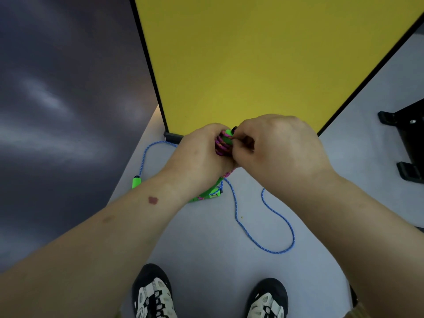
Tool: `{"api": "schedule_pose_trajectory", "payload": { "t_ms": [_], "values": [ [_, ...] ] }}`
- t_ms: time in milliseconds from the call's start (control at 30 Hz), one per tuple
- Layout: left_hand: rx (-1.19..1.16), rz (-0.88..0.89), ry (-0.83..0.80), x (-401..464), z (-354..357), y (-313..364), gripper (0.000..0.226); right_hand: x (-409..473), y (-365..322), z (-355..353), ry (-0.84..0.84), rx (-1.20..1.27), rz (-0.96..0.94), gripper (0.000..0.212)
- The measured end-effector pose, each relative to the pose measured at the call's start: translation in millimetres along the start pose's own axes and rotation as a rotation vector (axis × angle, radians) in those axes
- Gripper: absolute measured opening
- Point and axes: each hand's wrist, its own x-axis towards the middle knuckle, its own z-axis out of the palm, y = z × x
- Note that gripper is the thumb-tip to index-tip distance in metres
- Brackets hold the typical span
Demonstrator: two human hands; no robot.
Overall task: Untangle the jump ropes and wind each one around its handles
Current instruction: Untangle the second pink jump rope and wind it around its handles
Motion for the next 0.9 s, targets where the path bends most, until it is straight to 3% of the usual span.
{"api": "schedule_pose_trajectory", "payload": {
  "t_ms": [133, 267, 367, 467, 567, 633, 767, 900],
  "values": [
    [-0.040, 0.005, 0.012, -1.1, -3.5, 2.2, 0.022, 4.9, 3.7, -4.6, -0.009, 0.525, 0.230, 0.010],
    [-0.057, 0.008, 0.053, -3.0, -6.6, -0.3, 0.041, 15.2, 12.6, -8.8, 0.082, 1.042, 0.530, 0.019],
    [0.043, 0.030, 0.077, -4.3, -5.5, -1.7, 0.050, 22.0, 16.5, -11.1, 0.055, 1.408, 0.698, 0.019],
    [0.119, 0.007, -0.024, -3.0, -9.3, -2.1, 0.074, 23.1, 22.6, -15.1, 0.032, 1.489, 0.655, 0.013],
    [-0.125, -0.047, -0.193, -2.9, -16.3, 4.7, 0.098, 20.9, 24.2, -17.5, -0.044, 1.419, 0.548, 0.016],
    [-0.262, -0.008, -0.177, 1.1, -18.5, 12.3, 0.080, 18.3, 23.7, -18.6, -0.103, 1.334, 0.476, 0.018],
    [-0.356, 0.113, 0.013, 5.2, -17.3, 27.7, 0.029, 13.7, 24.0, -24.7, -0.138, 1.258, 0.425, 0.022],
    [-0.404, 0.087, 0.144, 4.9, -11.5, 31.9, 0.015, 10.1, 29.0, -27.8, -0.112, 1.287, 0.438, 0.020]
  ]
}}
